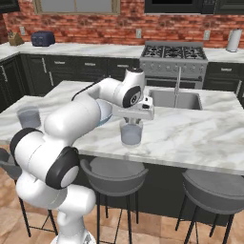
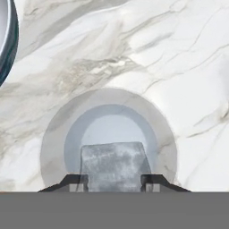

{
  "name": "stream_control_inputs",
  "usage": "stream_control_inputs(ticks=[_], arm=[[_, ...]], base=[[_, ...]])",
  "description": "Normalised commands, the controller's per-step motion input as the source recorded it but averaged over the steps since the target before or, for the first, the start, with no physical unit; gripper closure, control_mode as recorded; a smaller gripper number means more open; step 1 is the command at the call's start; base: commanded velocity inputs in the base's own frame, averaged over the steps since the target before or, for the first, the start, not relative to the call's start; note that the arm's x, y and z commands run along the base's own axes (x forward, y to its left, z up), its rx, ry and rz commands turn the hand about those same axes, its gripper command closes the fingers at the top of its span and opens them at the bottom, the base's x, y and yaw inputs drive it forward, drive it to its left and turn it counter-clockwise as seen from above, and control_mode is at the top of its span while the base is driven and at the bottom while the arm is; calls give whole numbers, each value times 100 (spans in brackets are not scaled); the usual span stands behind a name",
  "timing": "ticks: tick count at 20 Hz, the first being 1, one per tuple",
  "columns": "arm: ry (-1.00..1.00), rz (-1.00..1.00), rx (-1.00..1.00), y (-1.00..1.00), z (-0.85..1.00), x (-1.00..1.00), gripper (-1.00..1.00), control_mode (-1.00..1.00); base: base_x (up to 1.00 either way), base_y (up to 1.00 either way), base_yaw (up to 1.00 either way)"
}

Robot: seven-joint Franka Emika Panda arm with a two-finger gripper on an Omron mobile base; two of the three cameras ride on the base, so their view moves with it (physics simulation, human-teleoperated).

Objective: There are four ice cubes in the ice bowl. Place two ice cubes in each glass of water.

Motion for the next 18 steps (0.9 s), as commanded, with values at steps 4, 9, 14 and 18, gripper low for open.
stream_control_inputs(ticks=[4, 9, 14, 18], arm=[[0, 0, 0, 0, -10, 12, 100, -100], [0, 0, 0, 0, -11, 21, 100, -100], [0, 0, 1, 0, -12, 11, 100, -100], [1, 0, 1, 0, -19, 1, 100, -100]], base=[[0, 0, 0], [0, 0, 0], [0, 0, 0], [0, 0, 0]])
